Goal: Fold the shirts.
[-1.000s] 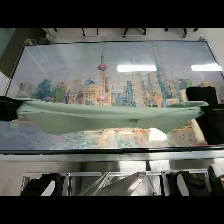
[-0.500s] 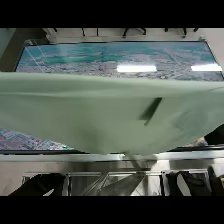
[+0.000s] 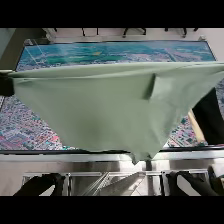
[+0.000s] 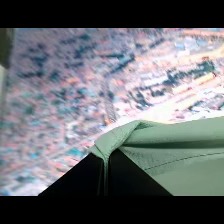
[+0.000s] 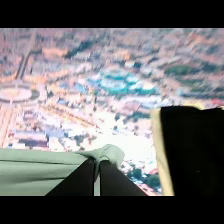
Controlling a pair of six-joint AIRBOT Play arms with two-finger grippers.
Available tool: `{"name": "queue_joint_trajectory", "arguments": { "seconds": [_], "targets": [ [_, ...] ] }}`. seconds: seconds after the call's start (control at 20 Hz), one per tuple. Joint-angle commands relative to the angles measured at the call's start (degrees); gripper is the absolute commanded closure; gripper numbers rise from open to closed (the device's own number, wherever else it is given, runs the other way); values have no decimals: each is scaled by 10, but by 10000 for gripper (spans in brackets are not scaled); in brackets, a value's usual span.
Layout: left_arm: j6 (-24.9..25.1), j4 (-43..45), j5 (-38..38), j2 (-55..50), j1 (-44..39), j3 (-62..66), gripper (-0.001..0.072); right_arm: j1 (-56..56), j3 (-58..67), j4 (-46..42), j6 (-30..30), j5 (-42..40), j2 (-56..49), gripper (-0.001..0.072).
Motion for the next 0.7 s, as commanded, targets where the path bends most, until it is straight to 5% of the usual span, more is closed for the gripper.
{"name": "queue_joint_trajectory", "arguments": {
  "seconds": [0.0, 0.15, 0.65],
  "targets": [
    [59, -322, 99, -92, 250, -64, 693, 43, -14, -2, 3, -33, -125, 678],
    [103, -446, 120, -198, 321, -65, 693, 71, -38, -4, 15, -94, -219, 678],
    [93, -318, 179, -429, 229, 33, 692, 75, -43, 94, 39, -259, -406, 678]
  ]
}}
